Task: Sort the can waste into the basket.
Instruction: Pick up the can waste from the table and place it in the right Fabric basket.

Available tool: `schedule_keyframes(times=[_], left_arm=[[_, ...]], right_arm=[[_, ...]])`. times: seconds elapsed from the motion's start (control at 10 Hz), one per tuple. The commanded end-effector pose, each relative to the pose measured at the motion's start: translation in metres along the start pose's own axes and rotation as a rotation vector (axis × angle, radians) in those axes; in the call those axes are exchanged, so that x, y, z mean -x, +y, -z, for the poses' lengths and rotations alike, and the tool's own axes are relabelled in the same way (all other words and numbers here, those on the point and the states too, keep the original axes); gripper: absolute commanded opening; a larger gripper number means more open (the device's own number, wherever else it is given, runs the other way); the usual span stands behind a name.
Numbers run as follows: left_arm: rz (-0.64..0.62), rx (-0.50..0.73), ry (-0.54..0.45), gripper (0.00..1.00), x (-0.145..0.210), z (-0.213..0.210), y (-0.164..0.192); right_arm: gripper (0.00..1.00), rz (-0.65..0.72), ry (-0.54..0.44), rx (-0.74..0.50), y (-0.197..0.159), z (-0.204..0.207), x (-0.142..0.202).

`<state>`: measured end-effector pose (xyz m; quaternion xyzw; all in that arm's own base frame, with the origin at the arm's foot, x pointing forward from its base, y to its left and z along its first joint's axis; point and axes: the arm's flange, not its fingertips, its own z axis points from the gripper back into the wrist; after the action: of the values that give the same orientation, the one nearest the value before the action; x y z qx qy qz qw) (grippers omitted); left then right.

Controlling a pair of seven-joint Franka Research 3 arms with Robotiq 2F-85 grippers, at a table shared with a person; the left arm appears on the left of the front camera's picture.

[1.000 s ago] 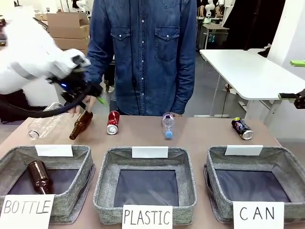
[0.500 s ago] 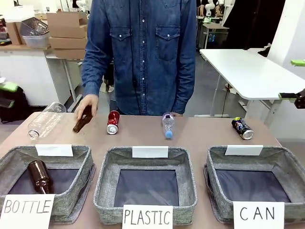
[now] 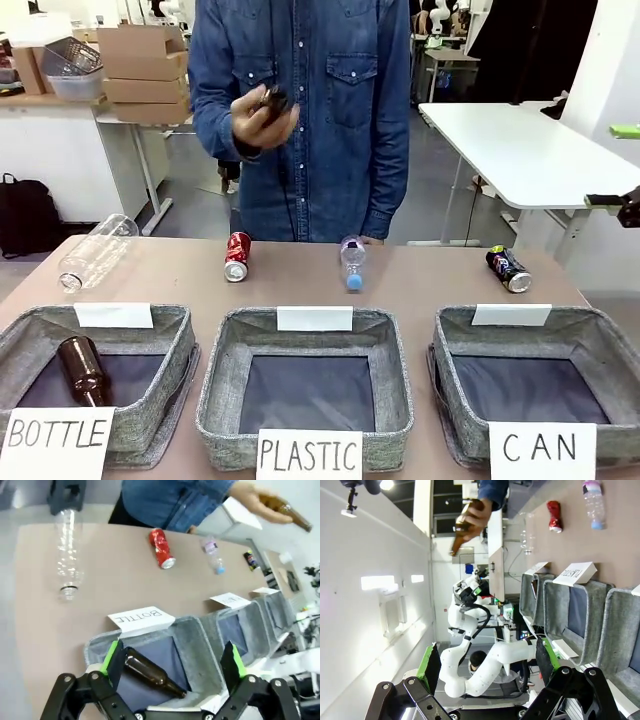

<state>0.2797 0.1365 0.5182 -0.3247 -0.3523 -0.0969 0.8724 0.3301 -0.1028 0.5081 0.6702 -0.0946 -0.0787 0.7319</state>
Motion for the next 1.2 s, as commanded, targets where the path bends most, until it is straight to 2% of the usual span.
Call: schedule_keyframes(times=[0.0, 0.1, 0.2, 0.3, 0.5, 0.7, 0.8, 0.9, 1.1], left_arm=[[0.001, 0.178, 0.024, 1.0, 0.011, 0.004, 0.001], [0.0, 0.0, 0.0, 1.0, 0.0, 0.0, 0.0], [-0.042, 0.112, 0.078, 1.0, -0.023, 0.017, 0.009], [-0.068, 0.259, 0.14, 1.0, -0.051, 0.004, 0.029], [-0.161, 0.53, 0.269, 1.0, -0.084, -0.019, 0.07], [-0.271, 0.654, 0.355, 1.0, -0.101, -0.018, 0.098], [-0.325, 0.711, 0.34, 1.0, -0.108, -0.019, 0.108], [-0.363, 0.733, 0.313, 1.0, -0.11, -0.017, 0.114], [-0.361, 0.717, 0.319, 1.0, -0.109, -0.012, 0.116]], right_arm=[[1.0, -0.024, 0.002, -0.016, 0.001, 0.0, -0.002], [1.0, -0.024, 0.002, -0.016, 0.001, 0.0, -0.002], [1.0, -0.024, 0.002, -0.016, 0.001, 0.0, -0.002], [1.0, -0.024, 0.002, -0.016, 0.001, 0.0, -0.002], [1.0, -0.024, 0.002, -0.016, 0.001, 0.0, -0.002], [1.0, -0.024, 0.002, -0.016, 0.001, 0.0, -0.002], [1.0, -0.024, 0.002, -0.016, 0.001, 0.0, -0.002], [1.0, -0.024, 0.002, -0.016, 0.001, 0.0, -0.002], [1.0, -0.024, 0.002, -0.016, 0.001, 0.0, -0.002]])
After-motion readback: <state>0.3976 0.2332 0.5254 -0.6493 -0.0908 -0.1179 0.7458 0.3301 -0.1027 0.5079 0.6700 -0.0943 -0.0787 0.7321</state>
